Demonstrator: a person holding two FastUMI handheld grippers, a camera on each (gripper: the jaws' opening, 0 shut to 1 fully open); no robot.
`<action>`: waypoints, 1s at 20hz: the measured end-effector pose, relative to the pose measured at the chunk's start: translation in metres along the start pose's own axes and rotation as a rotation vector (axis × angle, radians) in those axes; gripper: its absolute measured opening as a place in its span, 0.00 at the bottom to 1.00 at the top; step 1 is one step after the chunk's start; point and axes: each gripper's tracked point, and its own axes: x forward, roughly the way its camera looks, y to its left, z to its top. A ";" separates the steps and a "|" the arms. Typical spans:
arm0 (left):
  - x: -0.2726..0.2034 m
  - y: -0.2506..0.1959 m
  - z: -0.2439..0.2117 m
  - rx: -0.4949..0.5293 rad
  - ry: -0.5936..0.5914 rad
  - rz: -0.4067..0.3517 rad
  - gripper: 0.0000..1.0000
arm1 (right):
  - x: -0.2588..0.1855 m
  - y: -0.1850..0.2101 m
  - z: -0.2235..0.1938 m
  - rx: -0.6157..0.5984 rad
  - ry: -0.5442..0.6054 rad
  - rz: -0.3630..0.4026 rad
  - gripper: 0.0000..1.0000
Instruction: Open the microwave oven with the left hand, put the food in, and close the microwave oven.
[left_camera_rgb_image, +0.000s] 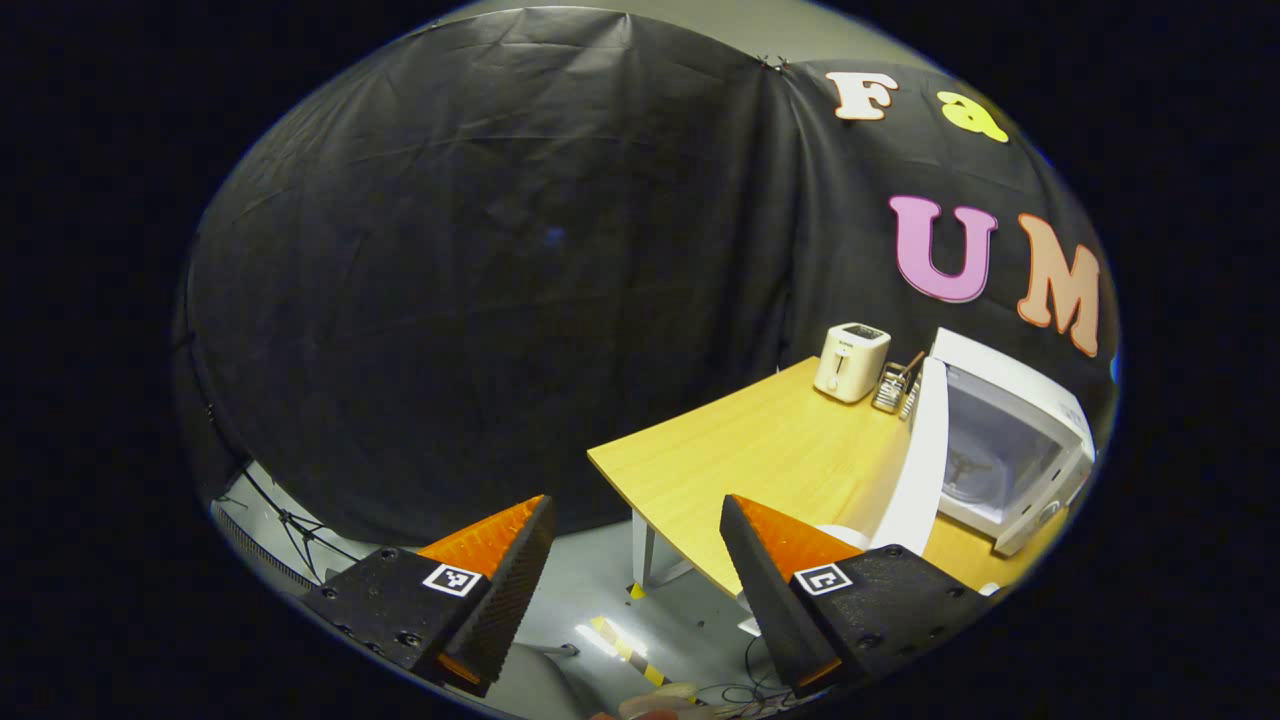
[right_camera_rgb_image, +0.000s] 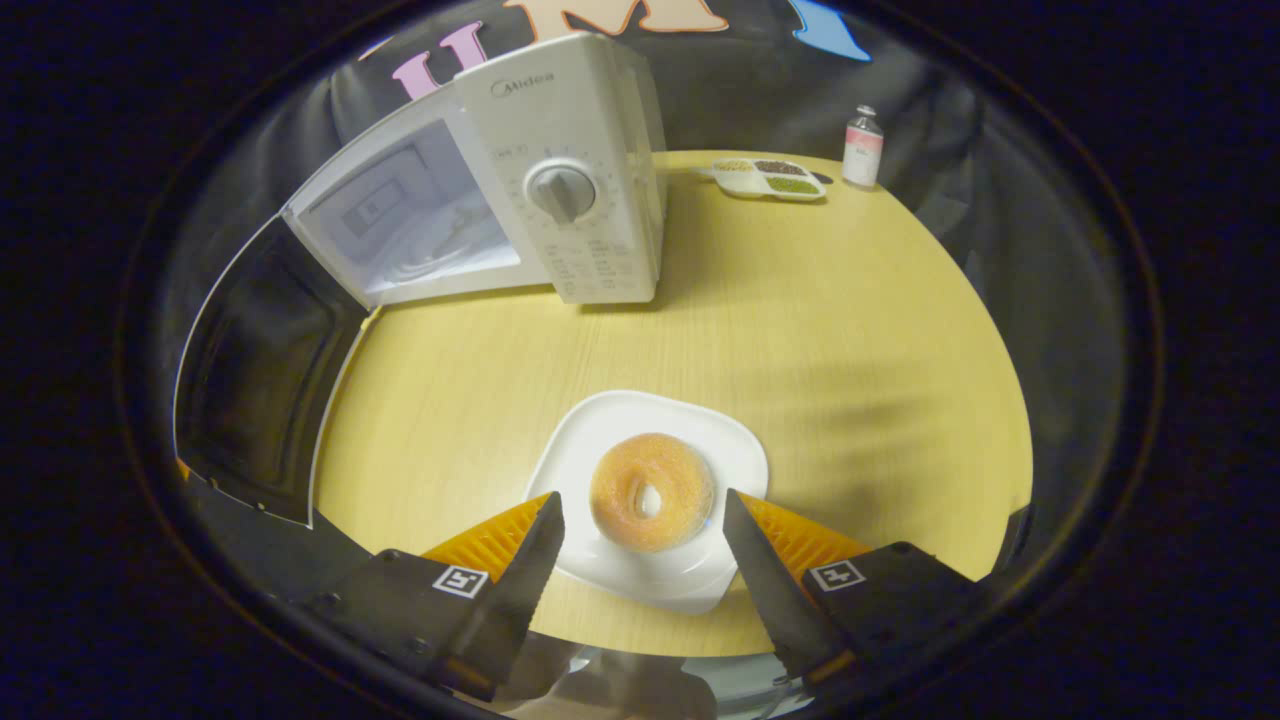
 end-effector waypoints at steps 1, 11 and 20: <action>-0.004 0.000 0.006 -0.007 -0.015 0.010 0.96 | 0.005 -0.002 -0.001 -0.015 0.012 0.000 0.94; -0.017 -0.030 0.025 -0.026 -0.084 0.046 0.96 | 0.023 -0.004 -0.006 -0.123 0.030 0.012 0.99; 0.022 -0.037 0.028 0.002 -0.054 -0.040 0.96 | 0.025 -0.004 -0.003 -0.072 0.003 -0.062 0.77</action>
